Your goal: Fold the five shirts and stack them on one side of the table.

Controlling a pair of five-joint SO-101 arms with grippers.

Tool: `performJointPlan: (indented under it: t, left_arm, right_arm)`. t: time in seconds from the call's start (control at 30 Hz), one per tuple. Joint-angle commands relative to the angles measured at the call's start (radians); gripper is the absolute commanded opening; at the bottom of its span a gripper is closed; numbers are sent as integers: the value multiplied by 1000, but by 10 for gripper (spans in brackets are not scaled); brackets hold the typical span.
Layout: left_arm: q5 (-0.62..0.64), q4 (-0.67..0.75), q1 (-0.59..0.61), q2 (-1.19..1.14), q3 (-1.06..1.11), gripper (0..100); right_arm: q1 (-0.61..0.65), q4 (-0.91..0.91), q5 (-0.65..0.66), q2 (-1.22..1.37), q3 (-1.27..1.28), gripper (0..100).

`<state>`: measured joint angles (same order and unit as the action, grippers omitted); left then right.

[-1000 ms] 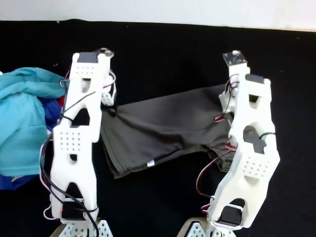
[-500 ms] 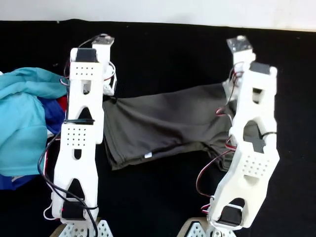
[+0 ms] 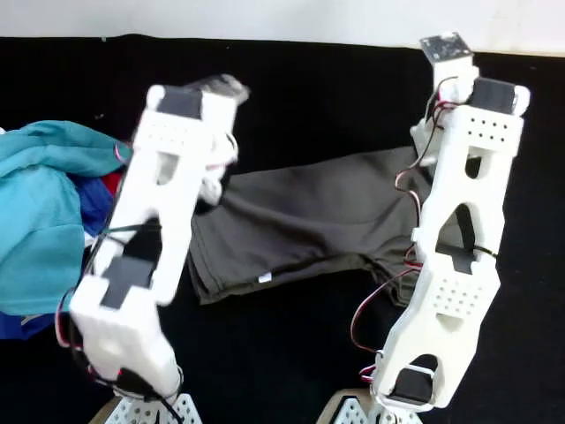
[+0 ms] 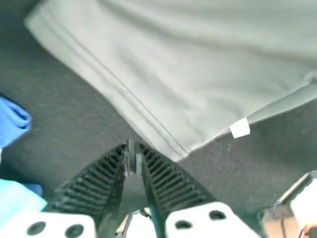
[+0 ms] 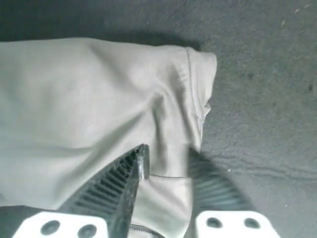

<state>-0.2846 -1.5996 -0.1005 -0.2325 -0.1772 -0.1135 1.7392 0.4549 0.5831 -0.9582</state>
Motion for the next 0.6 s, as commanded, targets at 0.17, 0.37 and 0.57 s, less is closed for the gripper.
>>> performJointPlan:
  t: [0.17,0.37,0.57]
  left_arm:
    - [28,468,-45,239,696,8]
    - [58,598,-31,249,868,8]
    - [-31,568,133,251,898,8]
  right_arm:
    - [-64,28,-138,-186,91,6]
    - [-45,1,-135,-547,668,6]
    - [-42,-209,-35,-812,1221,6]
